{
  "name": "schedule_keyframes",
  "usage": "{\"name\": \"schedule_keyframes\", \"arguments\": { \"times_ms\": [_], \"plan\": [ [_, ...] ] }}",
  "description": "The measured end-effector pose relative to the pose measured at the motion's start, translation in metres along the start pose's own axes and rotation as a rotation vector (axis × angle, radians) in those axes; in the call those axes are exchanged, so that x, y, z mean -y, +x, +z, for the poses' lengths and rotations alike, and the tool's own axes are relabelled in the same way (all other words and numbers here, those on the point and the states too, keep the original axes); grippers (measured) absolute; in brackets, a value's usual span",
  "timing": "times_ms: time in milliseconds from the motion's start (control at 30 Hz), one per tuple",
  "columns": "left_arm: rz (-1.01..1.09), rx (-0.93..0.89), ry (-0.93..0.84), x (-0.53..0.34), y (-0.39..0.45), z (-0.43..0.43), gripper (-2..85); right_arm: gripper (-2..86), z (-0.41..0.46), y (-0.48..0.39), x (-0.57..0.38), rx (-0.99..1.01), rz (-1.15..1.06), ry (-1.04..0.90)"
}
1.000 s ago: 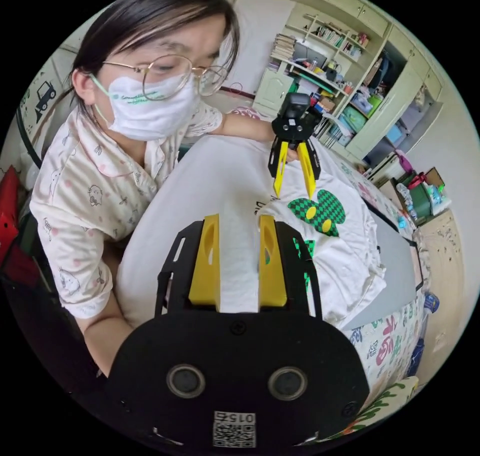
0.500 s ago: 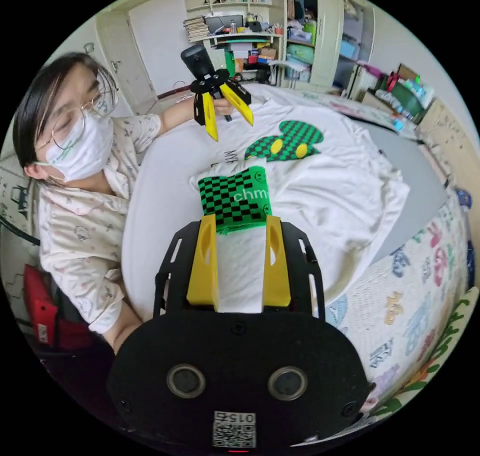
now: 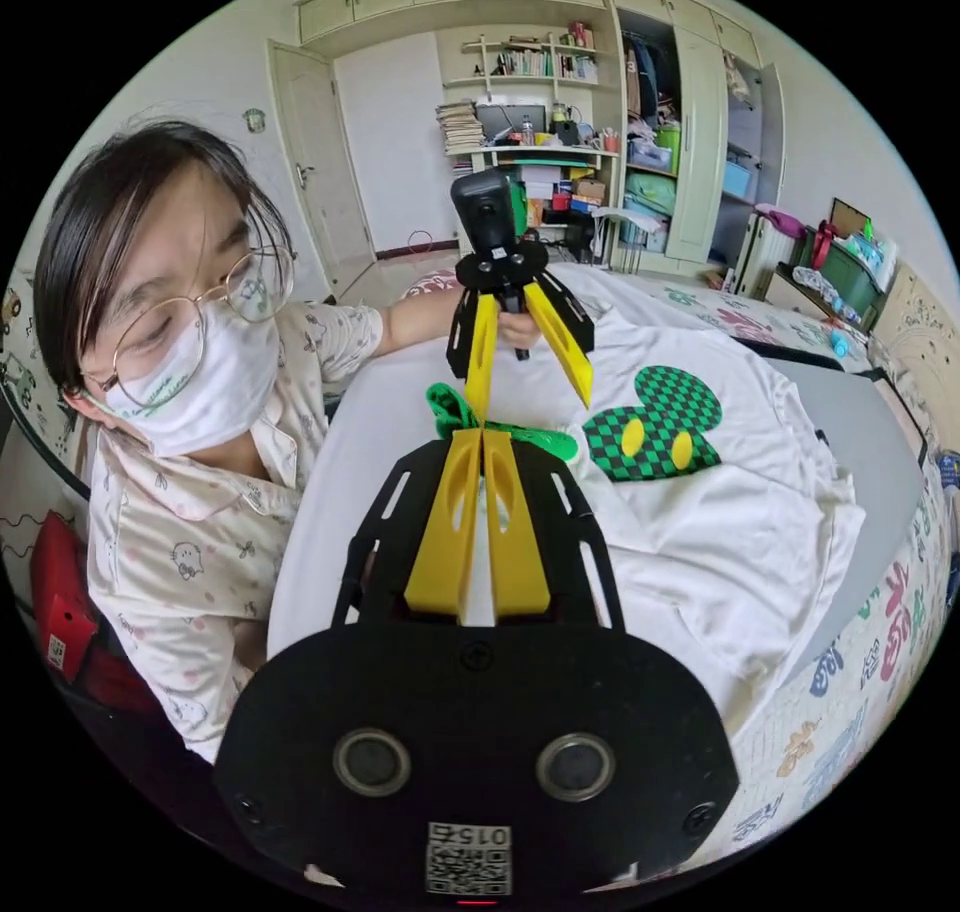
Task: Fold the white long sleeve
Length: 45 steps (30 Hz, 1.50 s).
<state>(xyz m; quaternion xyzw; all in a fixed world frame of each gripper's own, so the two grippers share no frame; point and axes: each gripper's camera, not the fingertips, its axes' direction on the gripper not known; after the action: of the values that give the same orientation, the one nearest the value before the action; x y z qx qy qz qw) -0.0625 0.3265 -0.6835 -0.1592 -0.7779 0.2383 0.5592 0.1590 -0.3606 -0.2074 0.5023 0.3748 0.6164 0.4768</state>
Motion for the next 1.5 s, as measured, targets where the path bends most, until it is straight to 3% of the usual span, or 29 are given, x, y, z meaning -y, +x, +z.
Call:
{"name": "schedule_keyframes", "arguments": {
  "times_ms": [100,267,400,533,733,867,1100,1167,1300,1433,1500],
  "plan": [
    [0.047,-0.059,-0.023,-0.001,0.005,0.003,15.9,-0.2,0.008,0.009,0.009,0.080,-0.012,0.042],
    [0.275,-0.097,-0.055,0.000,0.047,0.003,11.4,1.9,0.037,0.032,0.028,0.179,-0.011,-0.050],
    [0.302,-0.077,-0.063,-0.003,0.057,-0.002,7.2,6.0,0.025,0.034,0.040,0.149,-0.051,-0.061],
    [0.282,0.006,-0.015,-0.017,0.058,-0.029,1.9,9.8,-0.020,0.048,0.049,0.053,-0.006,0.063],
    [-0.059,0.179,0.154,-0.061,0.088,-0.126,1.2,11.1,-0.088,0.108,0.001,-0.195,0.111,0.250],
    [-0.260,0.421,0.156,-0.104,0.161,-0.173,2.1,10.7,-0.091,0.171,-0.036,-0.529,0.372,0.162],
    [-0.454,0.563,0.105,-0.113,0.239,-0.207,6.7,11.9,-0.047,0.234,-0.046,-0.540,0.502,0.048],
    [-0.450,0.632,0.041,-0.088,0.255,-0.208,9.6,11.7,-0.021,0.246,-0.032,-0.555,0.486,-0.008],
    [-0.387,0.563,-0.105,-0.035,0.262,-0.168,10.8,9.5,0.014,0.258,-0.006,-0.638,0.475,-0.116],
    [-0.386,0.503,-0.310,-0.007,0.241,-0.107,8.0,4.2,0.036,0.270,0.014,-0.718,0.494,-0.131],
    [-0.441,0.587,-0.441,-0.004,0.228,-0.084,2.7,1.8,0.037,0.275,0.016,-0.737,0.512,-0.119]
  ]
}}
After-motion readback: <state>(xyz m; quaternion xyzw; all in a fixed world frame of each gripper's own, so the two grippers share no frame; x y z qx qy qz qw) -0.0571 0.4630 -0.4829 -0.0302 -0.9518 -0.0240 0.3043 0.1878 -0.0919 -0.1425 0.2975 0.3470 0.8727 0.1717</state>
